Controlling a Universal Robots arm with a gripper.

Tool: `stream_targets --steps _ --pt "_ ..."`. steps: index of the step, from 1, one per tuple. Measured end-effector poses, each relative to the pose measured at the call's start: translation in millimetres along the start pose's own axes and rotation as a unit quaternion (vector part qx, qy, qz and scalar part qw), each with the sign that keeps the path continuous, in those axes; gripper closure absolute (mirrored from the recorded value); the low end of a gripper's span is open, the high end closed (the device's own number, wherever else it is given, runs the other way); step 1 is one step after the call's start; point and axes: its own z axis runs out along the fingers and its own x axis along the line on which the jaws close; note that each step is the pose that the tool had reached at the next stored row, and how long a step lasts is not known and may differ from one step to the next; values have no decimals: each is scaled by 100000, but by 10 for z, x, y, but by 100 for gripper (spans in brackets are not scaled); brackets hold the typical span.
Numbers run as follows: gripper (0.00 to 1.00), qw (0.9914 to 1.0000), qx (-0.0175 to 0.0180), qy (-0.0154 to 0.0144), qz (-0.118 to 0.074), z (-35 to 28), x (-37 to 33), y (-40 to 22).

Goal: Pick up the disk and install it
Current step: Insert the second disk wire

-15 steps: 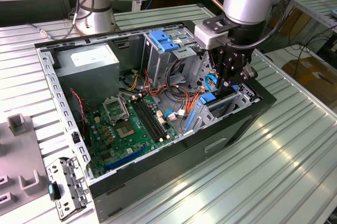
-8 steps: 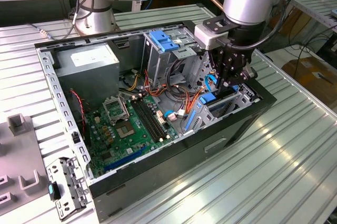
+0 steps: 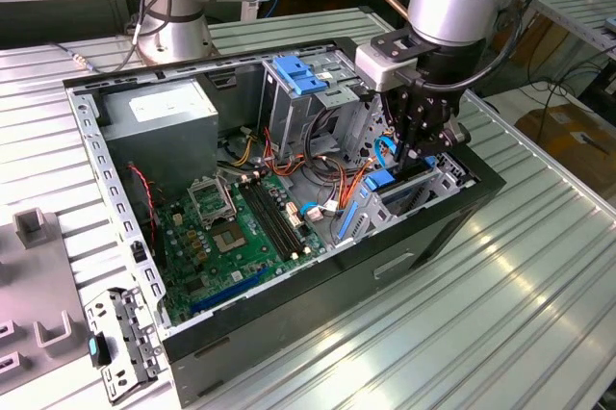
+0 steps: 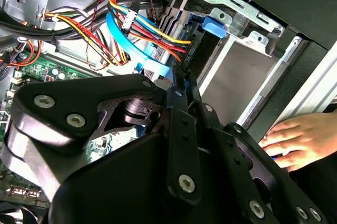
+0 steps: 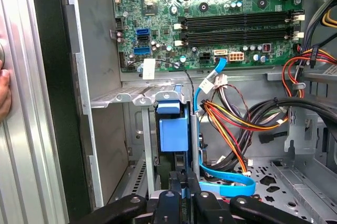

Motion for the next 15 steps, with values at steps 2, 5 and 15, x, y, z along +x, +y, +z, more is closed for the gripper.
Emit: stream_targets --steps 2,5,15 --pt "84 100000 1 -2 2 -4 1 0" --pt "84 100000 0 4 0 -30 3 -5" --pt "84 99999 -35 -491 75 -46 16 -9"
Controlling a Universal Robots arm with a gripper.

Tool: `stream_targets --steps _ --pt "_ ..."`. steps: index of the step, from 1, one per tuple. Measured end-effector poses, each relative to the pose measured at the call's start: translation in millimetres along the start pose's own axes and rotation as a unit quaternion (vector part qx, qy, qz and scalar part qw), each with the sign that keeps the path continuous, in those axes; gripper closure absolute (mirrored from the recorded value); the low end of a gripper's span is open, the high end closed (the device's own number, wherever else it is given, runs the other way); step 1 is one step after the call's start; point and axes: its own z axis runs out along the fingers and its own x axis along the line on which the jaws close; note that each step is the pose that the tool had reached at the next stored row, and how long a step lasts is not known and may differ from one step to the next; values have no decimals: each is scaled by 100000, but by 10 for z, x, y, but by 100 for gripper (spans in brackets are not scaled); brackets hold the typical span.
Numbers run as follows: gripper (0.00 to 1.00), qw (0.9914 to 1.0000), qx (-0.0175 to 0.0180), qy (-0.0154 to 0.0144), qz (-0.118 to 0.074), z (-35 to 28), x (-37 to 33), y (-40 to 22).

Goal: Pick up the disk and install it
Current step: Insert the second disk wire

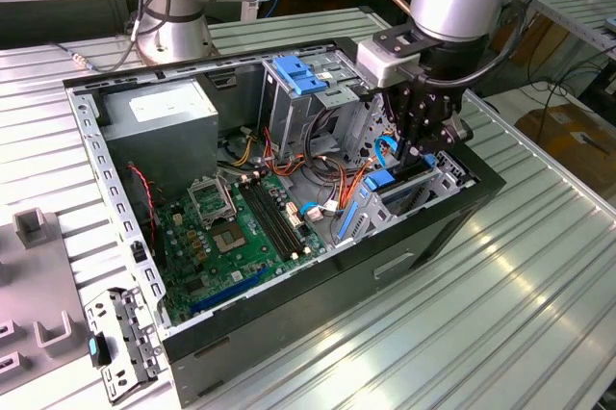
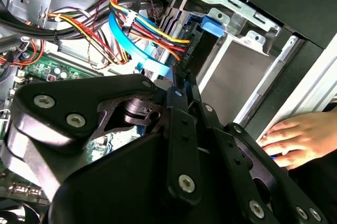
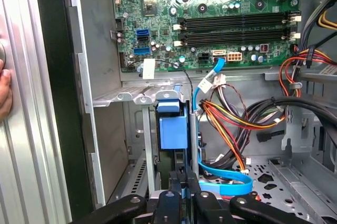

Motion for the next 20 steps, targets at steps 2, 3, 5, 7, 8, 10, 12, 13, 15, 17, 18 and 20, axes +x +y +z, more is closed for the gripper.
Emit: stream_targets --steps 2,3,5,7,8,10,12,13,15,17,18,20 --pt "84 99998 -50 -637 103 3 23 -1" --pt "84 99993 -91 -1203 193 6 36 -1" --pt "84 99980 -147 -1947 308 13 64 -3" --pt "84 99976 -162 -2163 347 18 77 -2" --pt "84 99972 -175 -2318 370 21 81 -2" --pt "84 99969 -185 -2449 390 27 87 -2" --pt "84 99966 -191 -2558 407 39 92 -1" --pt "84 99966 -192 -2580 411 45 95 0" --pt "84 99966 -198 -2576 408 60 102 2" --pt "84 99964 -203 -2640 423 74 106 5" --pt "84 99962 -205 -2700 430 78 107 5" --pt "84 99961 -206 -2749 434 78 107 4"
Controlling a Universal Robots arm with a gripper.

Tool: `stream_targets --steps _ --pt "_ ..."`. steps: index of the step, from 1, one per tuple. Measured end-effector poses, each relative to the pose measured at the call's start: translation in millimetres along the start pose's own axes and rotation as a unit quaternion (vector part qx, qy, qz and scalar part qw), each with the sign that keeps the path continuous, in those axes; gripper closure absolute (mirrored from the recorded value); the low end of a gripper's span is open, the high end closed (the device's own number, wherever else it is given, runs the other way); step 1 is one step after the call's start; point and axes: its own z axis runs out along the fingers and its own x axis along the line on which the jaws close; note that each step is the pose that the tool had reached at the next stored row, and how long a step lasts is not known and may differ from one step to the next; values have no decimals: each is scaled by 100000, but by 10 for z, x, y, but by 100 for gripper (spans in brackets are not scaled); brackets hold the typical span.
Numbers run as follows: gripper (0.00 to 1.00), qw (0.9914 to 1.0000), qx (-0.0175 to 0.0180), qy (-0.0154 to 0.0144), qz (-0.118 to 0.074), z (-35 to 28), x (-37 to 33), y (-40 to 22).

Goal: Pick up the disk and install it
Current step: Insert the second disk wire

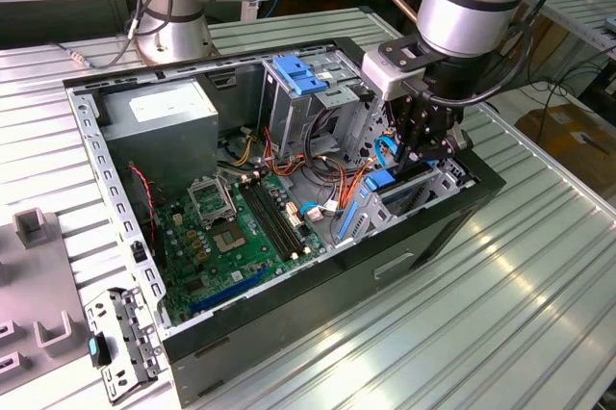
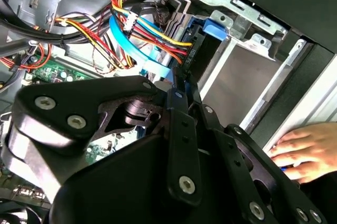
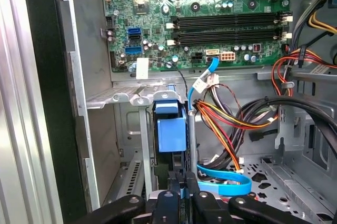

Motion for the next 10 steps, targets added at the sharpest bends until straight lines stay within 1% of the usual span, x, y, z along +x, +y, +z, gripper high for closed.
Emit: stream_targets --steps 3,4,6,8,9,10 --pt "84 100000 4 -30 3 -18 0 -3" --pt "84 100000 -2 1 1 -30 1 -5" --pt "84 100000 -7 -85 15 -33 1 -5" --pt "84 99999 -28 -362 60 -33 1 -5" --pt "84 99997 -57 -762 121 -33 1 -5" --pt "84 99996 -68 -922 148 -35 1 -6"
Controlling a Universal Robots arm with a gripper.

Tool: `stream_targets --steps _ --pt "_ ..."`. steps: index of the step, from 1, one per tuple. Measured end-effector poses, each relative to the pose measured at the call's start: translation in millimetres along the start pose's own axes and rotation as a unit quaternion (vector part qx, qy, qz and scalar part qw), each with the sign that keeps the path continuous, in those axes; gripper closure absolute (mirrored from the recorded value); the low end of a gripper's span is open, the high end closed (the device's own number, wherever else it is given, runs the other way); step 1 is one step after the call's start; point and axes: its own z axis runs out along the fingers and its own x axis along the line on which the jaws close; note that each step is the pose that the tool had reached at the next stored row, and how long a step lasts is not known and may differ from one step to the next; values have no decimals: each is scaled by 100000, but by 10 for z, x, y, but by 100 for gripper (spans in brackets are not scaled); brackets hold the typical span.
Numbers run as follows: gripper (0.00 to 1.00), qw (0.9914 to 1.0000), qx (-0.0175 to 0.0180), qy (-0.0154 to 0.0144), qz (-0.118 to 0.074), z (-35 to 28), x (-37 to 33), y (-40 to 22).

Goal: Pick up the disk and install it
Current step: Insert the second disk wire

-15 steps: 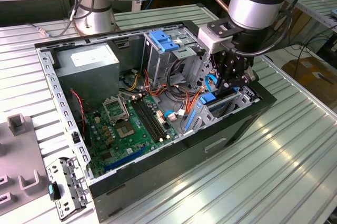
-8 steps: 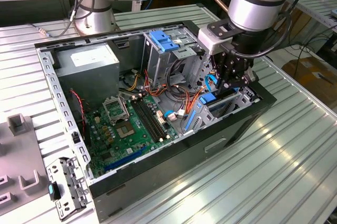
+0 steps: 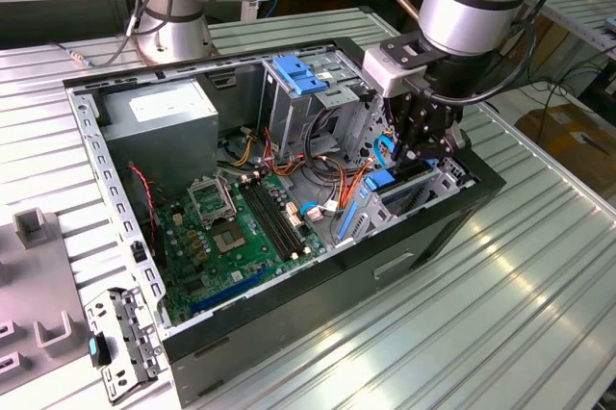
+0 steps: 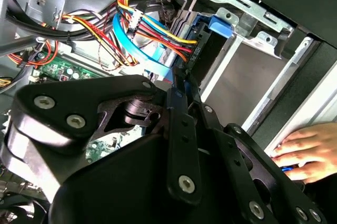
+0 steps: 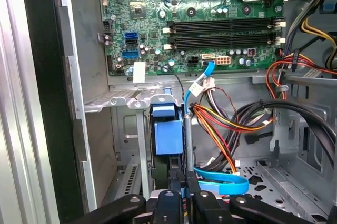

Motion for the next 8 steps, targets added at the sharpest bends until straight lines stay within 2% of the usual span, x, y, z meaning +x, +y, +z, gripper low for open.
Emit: stream_targets --steps 5,8 --pt "84 100000 -5 -63 7 -3 0 -5" --pt "84 100000 0 26 -67 -5 1 -11"
